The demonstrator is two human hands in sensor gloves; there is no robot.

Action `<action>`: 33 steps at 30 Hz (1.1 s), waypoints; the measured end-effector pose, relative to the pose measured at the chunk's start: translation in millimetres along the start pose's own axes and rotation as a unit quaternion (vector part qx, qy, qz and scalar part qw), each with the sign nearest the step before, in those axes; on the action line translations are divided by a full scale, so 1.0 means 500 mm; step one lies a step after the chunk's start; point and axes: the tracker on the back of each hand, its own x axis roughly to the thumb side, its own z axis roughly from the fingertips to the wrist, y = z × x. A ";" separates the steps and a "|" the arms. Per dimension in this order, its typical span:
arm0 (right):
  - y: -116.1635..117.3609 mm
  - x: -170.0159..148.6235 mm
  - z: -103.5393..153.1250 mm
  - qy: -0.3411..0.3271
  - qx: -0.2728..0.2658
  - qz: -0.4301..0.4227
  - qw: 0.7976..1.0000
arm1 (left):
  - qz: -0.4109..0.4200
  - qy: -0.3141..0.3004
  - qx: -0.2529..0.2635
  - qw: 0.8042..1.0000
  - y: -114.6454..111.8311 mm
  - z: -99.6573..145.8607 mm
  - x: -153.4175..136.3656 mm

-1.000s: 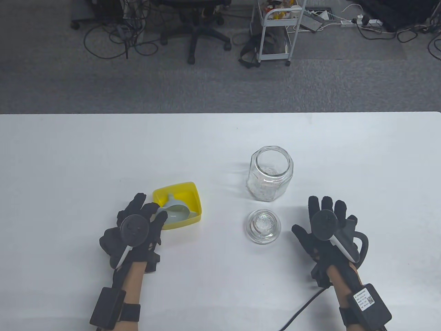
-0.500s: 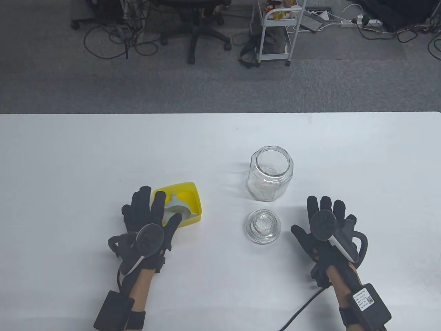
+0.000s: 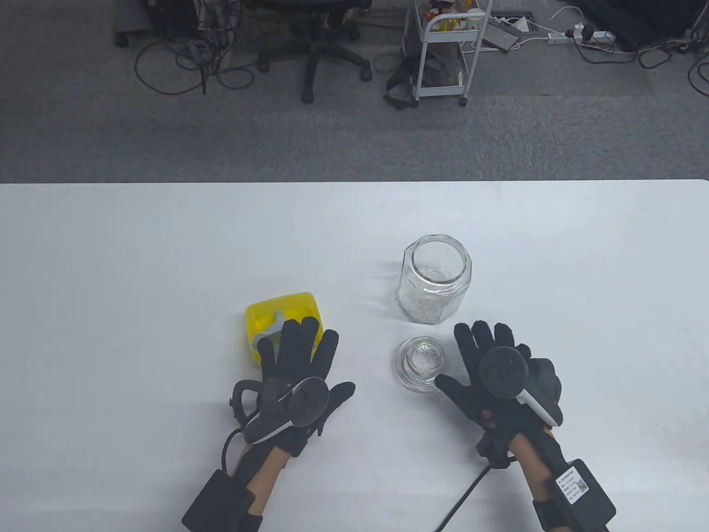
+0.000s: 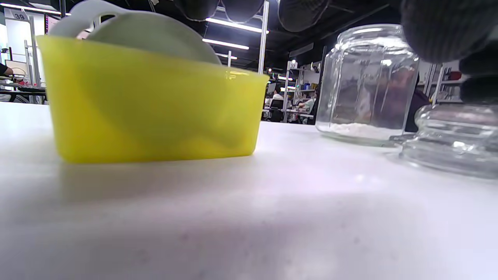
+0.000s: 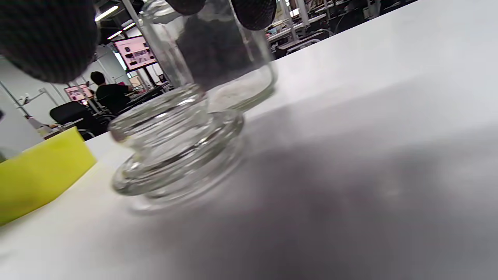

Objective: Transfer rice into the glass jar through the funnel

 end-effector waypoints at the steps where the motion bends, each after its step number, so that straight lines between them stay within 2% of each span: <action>1: 0.007 0.018 -0.004 -0.009 0.002 0.006 1.000 | -0.006 0.002 0.002 1.000 0.001 0.001 -0.003; 6: 0.040 0.071 -0.027 -0.013 0.010 0.067 0.998 | -0.008 0.006 0.011 1.000 0.003 0.004 -0.010; 16: 0.073 0.085 -0.064 -0.010 0.029 0.109 0.994 | -0.009 0.011 0.017 1.000 0.004 0.004 -0.013; 33: 0.072 0.082 -0.069 -0.011 -0.016 0.129 0.991 | -0.013 0.008 0.008 1.000 0.000 0.002 -0.011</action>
